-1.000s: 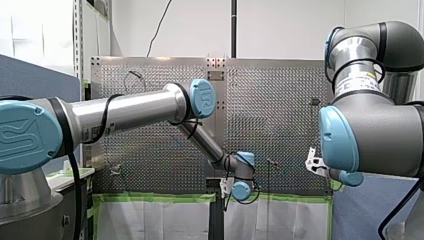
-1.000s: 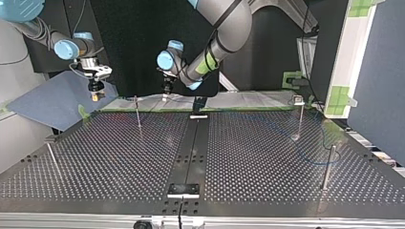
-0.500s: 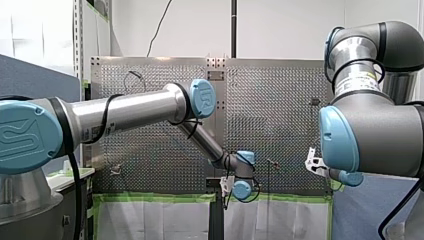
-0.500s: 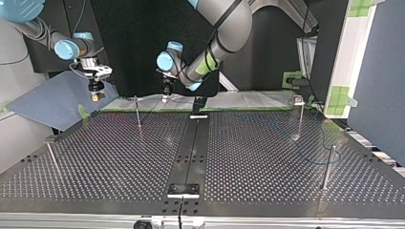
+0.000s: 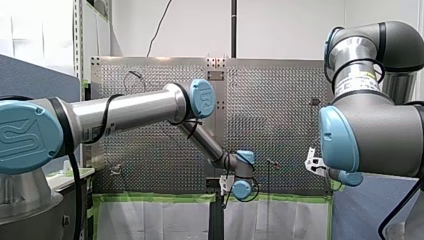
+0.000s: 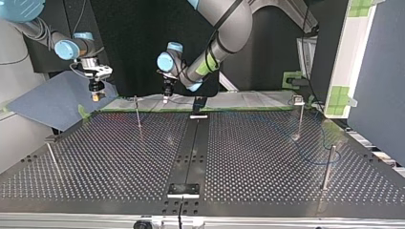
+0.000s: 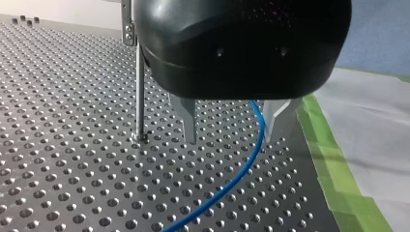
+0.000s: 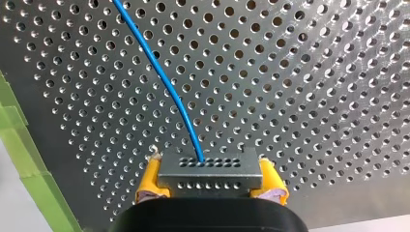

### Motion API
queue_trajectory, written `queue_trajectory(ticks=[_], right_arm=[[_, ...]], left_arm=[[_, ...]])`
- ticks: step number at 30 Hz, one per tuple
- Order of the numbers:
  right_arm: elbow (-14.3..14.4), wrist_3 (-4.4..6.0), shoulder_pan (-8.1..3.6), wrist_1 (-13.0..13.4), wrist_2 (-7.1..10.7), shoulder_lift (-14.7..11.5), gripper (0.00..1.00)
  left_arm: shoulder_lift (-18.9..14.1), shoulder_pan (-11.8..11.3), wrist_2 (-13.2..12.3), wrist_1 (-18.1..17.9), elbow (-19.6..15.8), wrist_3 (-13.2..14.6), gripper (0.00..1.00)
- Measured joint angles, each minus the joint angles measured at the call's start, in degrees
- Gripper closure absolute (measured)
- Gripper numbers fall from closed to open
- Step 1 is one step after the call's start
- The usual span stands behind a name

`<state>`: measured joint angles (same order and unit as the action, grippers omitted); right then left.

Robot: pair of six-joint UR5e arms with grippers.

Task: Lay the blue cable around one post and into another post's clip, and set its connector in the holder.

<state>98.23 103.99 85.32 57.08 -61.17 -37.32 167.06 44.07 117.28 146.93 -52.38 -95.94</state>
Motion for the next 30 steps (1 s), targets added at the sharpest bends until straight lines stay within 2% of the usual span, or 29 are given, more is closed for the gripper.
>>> queue_trajectory(ticks=[1, 4, 5, 20, 30], right_arm=[[0.0, 0.00, 0.00, 0.0, 0.00, 0.0, 1.00], [0.0, 0.00, 0.01, 0.0, 0.00, 0.0, 1.00], [0.0, 0.00, 0.01, 0.0, 0.00, 0.0, 1.00], [0.0, 0.00, 0.13, 0.1, 0.05, 0.0, 1.00], [0.0, 0.00, 0.15, 0.1, 0.00, 0.0, 1.00]], left_arm=[[0.0, -0.1, 0.0, 0.0, 0.0, 0.0, 0.28], [0.0, -0.3, 0.1, -0.4, -0.1, 0.2, 0.28], [0.0, -0.3, 0.2, -0.5, -0.2, 0.2, 0.25], [0.0, -0.6, 0.0, -3.0, -0.5, 1.2, 0.25], [0.0, -0.3, 0.2, -7.5, -1.9, 5.3, 0.25]])
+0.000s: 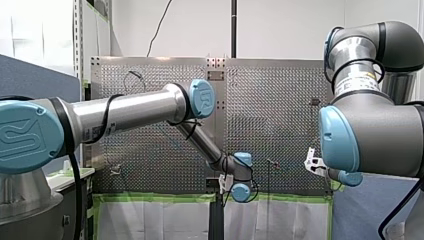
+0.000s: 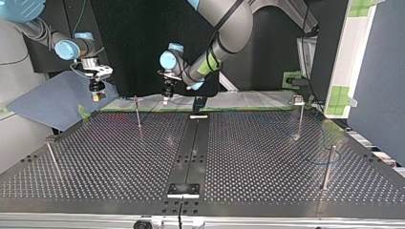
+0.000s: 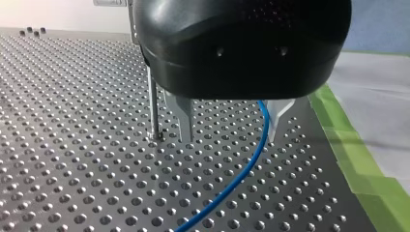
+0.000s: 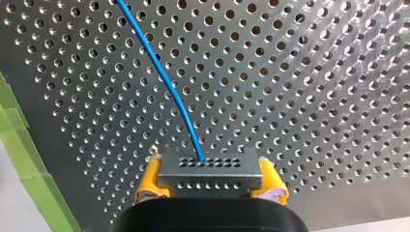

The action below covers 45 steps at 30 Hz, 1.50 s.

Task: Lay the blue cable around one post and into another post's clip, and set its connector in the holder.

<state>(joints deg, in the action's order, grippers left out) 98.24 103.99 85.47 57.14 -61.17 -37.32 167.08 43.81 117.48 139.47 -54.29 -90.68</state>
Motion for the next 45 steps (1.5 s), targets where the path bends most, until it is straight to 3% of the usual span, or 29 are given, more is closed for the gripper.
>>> queue_trajectory(ticks=[4, 9, 21, 26, 30, 34, 39, 40, 41, 45], right_arm=[[0.0, 0.00, 0.00, 0.0, 0.00, 0.0, 1.00], [0.0, 0.00, 0.03, 0.0, -0.01, 0.0, 1.00], [0.0, 0.00, 0.23, -0.1, -0.01, 0.0, 1.00], [0.0, 0.00, 0.30, -0.1, -0.01, 0.0, 1.00], [0.0, 0.00, 0.30, -0.1, -0.01, 0.0, 1.00], [0.0, 0.00, 0.33, -0.1, -0.01, 0.0, 1.00], [0.0, 0.00, 0.35, -0.1, -0.01, 0.0, 1.00], [0.0, 0.00, 0.35, -0.1, -0.01, 0.0, 1.00], [0.0, 0.00, 0.35, -0.1, -0.01, 0.0, 1.00], [0.0, 0.00, 0.35, -0.1, -0.01, 0.0, 1.00]], left_arm=[[0.0, -0.1, 0.2, -1.3, 0.2, 1.8, 0.25], [0.0, -0.4, 0.4, -0.4, 1.1, 2.5, 0.25], [0.0, -1.4, -0.1, 0.1, 0.4, 0.4, 0.25], [0.0, -1.5, 0.0, 0.0, 0.5, 0.3, 0.38], [0.0, -1.5, -0.1, 0.1, 0.9, 0.1, 0.42], [0.0, -1.5, -0.2, 0.1, 1.1, 0.0, 0.52], [0.0, -1.5, -0.5, 0.1, 0.7, 0.0, 0.52], [0.0, -1.4, -0.5, 0.0, 0.7, 0.0, 0.56], [0.0, -1.4, -0.5, 0.0, 0.7, 0.0, 0.71], [0.0, -1.5, -0.9, 0.0, 0.3, 0.0, 0.71]])
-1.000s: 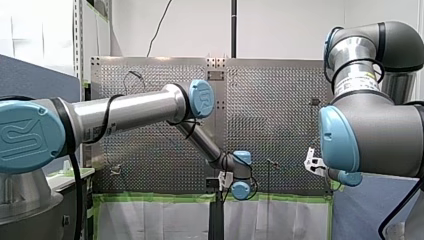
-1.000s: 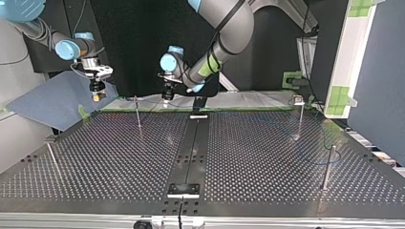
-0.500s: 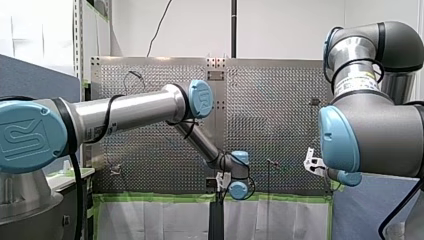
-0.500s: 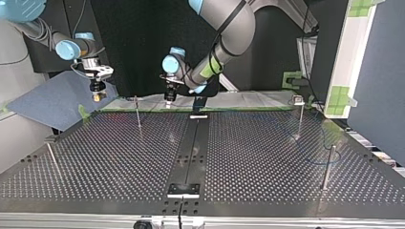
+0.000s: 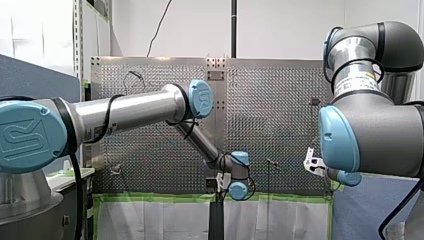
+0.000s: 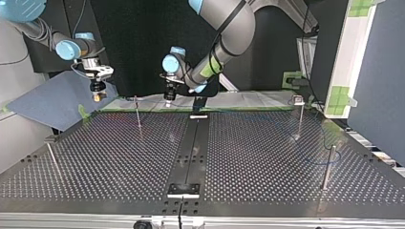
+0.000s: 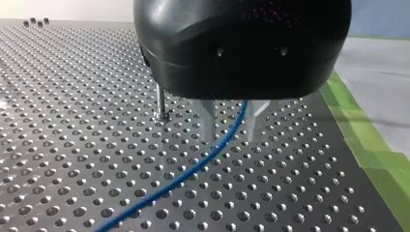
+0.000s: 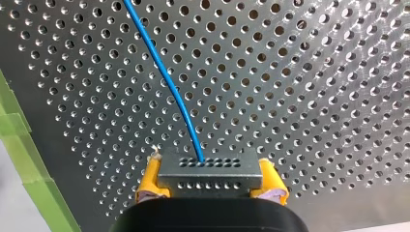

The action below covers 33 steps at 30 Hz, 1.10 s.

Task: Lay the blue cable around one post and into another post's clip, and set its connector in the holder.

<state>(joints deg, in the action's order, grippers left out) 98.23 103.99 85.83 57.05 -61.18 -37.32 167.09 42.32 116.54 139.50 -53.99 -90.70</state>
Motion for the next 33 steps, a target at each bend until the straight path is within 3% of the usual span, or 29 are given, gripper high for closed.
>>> queue_trajectory(ticks=[7, 11, 21, 26, 33], right_arm=[[0.0, 0.00, 0.07, 0.0, 0.00, 0.0, 1.00], [0.0, 0.00, 0.08, 0.1, 0.00, 0.0, 1.00], [0.0, 0.00, 0.13, 0.2, 0.00, 0.0, 1.00], [0.0, 0.00, 0.14, 0.2, 0.00, 0.0, 1.00], [0.0, 0.00, 0.13, 0.1, -0.03, 0.0, 1.00]], left_arm=[[0.0, 0.1, -0.4, 0.0, -0.1, 0.1, 0.73], [0.0, 0.1, -0.7, 0.0, -0.1, 0.1, 0.85], [0.0, 0.2, -1.6, 0.0, -0.1, 0.0, 0.90], [0.0, 0.2, -1.6, 0.0, -0.2, 0.0, 1.00], [-0.1, 0.4, -1.6, 0.0, -0.4, 0.1, 1.00]])
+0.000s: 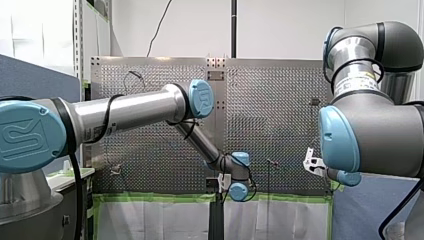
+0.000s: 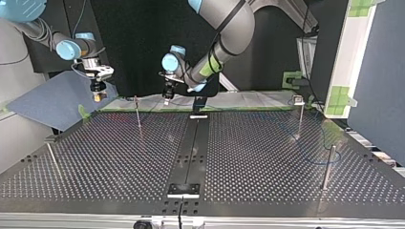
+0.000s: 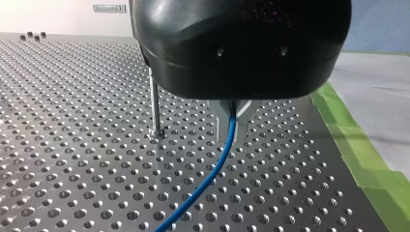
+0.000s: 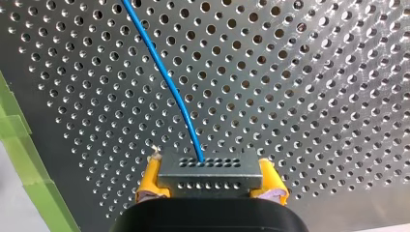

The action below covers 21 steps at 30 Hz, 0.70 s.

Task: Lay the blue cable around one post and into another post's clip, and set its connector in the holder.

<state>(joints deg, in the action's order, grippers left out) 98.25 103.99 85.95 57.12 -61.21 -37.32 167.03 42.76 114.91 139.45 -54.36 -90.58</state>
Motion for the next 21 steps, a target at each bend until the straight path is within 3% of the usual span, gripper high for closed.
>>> queue_trajectory(ticks=[8, 21], right_arm=[[0.0, 0.00, -0.08, -0.1, -0.70, 0.0, 1.00], [0.1, -0.49, -0.53, -1.0, -1.53, 0.0, 1.00]], left_arm=[[-1.4, 1.2, -0.1, 0.1, -0.5, 1.2, 1.00], [-5.4, 5.9, 0.0, -0.2, -3.2, 4.2, 1.00]])
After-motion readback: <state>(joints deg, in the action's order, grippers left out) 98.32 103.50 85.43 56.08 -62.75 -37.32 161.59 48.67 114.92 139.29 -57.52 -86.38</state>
